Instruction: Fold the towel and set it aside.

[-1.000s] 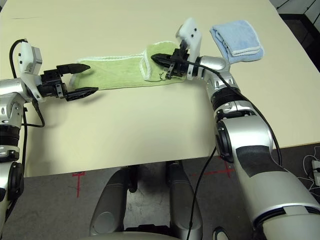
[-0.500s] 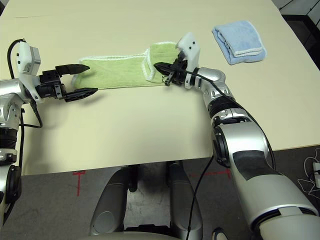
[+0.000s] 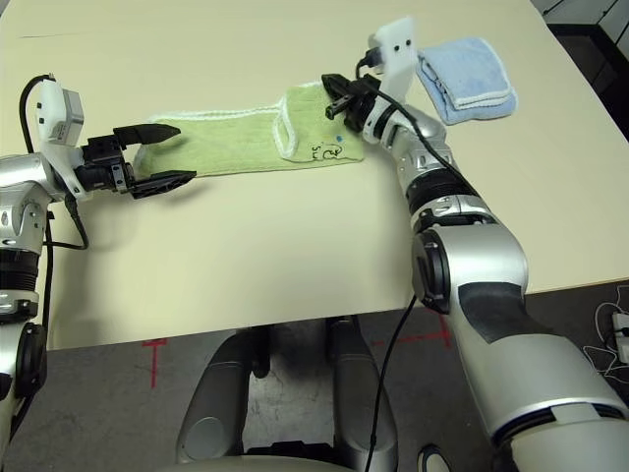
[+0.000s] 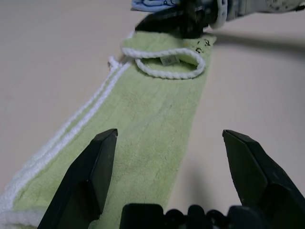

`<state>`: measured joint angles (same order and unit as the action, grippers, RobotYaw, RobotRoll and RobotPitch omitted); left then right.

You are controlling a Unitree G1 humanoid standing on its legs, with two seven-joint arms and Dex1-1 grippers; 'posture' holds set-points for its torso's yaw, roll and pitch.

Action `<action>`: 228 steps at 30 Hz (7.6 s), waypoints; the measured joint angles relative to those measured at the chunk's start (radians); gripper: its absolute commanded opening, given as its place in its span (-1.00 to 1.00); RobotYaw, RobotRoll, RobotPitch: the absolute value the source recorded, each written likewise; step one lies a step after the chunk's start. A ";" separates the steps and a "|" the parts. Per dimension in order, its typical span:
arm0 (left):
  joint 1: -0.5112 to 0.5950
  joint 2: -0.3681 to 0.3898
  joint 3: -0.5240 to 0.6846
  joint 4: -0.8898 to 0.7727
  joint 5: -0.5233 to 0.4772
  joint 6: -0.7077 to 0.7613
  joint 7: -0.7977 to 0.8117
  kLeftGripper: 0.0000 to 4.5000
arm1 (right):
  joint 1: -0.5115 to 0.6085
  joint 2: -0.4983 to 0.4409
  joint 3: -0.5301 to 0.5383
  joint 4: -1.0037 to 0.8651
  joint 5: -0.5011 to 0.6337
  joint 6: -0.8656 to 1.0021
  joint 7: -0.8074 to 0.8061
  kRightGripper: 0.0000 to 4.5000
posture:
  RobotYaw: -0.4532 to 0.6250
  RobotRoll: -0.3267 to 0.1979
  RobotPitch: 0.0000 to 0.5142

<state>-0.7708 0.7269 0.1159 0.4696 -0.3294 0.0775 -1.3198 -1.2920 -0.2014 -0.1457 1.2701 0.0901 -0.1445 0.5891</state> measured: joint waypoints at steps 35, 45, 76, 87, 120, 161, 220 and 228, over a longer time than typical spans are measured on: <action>-0.021 -0.020 -0.004 0.024 0.000 -0.018 0.008 1.00 | 0.291 -0.409 -0.020 -0.294 0.171 -0.083 0.938 -0.98 | -0.14 0.25 0.28; -0.011 -0.018 -0.003 0.023 0.000 -0.018 0.006 1.00 | 0.311 -0.408 -0.018 -0.257 0.162 -0.230 0.964 -0.98 | -0.10 0.25 0.24; -0.154 0.236 0.109 -0.084 -0.243 1.388 0.346 1.00 | 0.323 -0.406 0.094 -0.316 0.227 -0.258 1.016 0.99 | -0.05 0.25 0.21; -0.105 0.160 0.141 -0.080 -0.253 1.376 0.453 1.00 | 0.316 -0.398 0.094 -0.319 0.214 -0.258 1.015 0.99 | -0.07 0.25 0.22; -0.137 -0.001 0.218 -0.019 -0.223 1.101 0.708 -0.99 | 0.297 -0.386 0.092 -0.211 0.171 -0.333 1.004 1.00 | -0.08 0.25 0.24; -0.228 0.247 0.087 -0.071 -0.198 1.086 0.464 -0.99 | 0.248 -0.371 0.013 -0.161 0.172 -0.218 0.813 1.00 | -0.05 0.25 0.20; -0.586 -0.259 -0.218 0.030 -0.158 0.949 0.260 -0.99 | 0.201 -0.328 0.015 -0.185 0.131 -0.195 0.796 1.00 | -0.08 0.25 0.12; -0.591 -0.279 -0.253 0.058 -0.119 0.933 0.243 -0.99 | 0.201 -0.328 0.015 -0.185 0.131 -0.194 0.796 1.00 | -0.09 0.25 0.12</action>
<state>-1.3619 0.4479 -0.1366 0.5277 -0.4488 1.0104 -1.0769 -1.0910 -0.5292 -0.1312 1.0848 0.2215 -0.3389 1.3849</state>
